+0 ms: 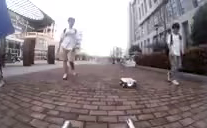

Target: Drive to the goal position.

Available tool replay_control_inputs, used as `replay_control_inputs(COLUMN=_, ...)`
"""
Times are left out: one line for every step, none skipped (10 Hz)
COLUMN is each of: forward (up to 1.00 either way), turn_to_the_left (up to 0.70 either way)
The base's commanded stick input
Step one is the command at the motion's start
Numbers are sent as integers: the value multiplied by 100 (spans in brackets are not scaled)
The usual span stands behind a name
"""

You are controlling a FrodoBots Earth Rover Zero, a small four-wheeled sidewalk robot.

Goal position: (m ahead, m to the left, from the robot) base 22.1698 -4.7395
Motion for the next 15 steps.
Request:
replay_control_inputs(forward=70, turn_to_the_left=-2)
replay_control_inputs(forward=70, turn_to_the_left=-6)
replay_control_inputs(forward=70, turn_to_the_left=-14)
replay_control_inputs(forward=70, turn_to_the_left=-14)
replay_control_inputs(forward=70, turn_to_the_left=-14)
replay_control_inputs(forward=70, turn_to_the_left=-14)
replay_control_inputs(forward=70, turn_to_the_left=-14)
replay_control_inputs(forward=70, turn_to_the_left=-14)
replay_control_inputs(forward=70, turn_to_the_left=-14)
replay_control_inputs(forward=70, turn_to_the_left=-14)
replay_control_inputs(forward=70, turn_to_the_left=-14)
replay_control_inputs(forward=70, turn_to_the_left=-14)
replay_control_inputs(forward=70, turn_to_the_left=-14)
replay_control_inputs(forward=70, turn_to_the_left=-12)
replay_control_inputs(forward=70, turn_to_the_left=-3)
